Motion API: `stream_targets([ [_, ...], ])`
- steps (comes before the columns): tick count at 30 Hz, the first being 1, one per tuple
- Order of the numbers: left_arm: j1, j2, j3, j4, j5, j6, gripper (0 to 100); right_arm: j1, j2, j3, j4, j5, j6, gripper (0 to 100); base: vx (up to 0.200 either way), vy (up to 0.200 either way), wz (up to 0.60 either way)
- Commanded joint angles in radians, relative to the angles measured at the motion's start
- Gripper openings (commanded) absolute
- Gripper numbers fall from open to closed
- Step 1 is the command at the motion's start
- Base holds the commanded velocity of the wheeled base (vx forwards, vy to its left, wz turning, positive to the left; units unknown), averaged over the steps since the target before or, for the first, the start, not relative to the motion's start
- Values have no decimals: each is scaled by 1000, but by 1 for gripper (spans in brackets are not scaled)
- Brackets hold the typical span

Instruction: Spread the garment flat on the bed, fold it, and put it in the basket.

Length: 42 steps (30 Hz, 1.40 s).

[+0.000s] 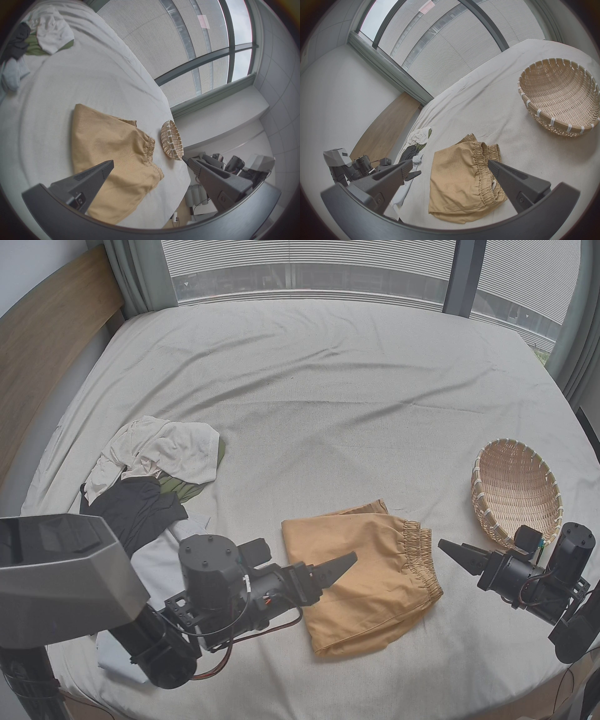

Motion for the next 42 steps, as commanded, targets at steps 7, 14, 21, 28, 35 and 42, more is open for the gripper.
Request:
stream_targets([
  [7, 124, -242, 261, -100, -9, 172, 100, -5, -5, 12, -2, 7, -5, 100, 0, 0, 0],
  [14, 223, -259, 316, -126, -67, 176, 100, -2, 1, 53, 0, 7, -34, 100, 0, 0, 0],
  [21, 324, -236, 351, -134, -151, 181, 100, -6, 44, 41, 0, 19, -44, 100, 0, 0, 0],
  [28, 365, -193, 364, -181, -165, 184, 100, -17, 112, 47, 0, 52, -98, 100, 0, 0, 0],
  [35, 359, -151, 377, -184, -162, 219, 100, -28, 191, 75, 0, 44, -136, 100, 0, 0, 0],
  [42, 356, -150, 374, -184, -164, 221, 100, -101, 274, 130, 0, 53, -124, 100, 0, 0, 0],
])
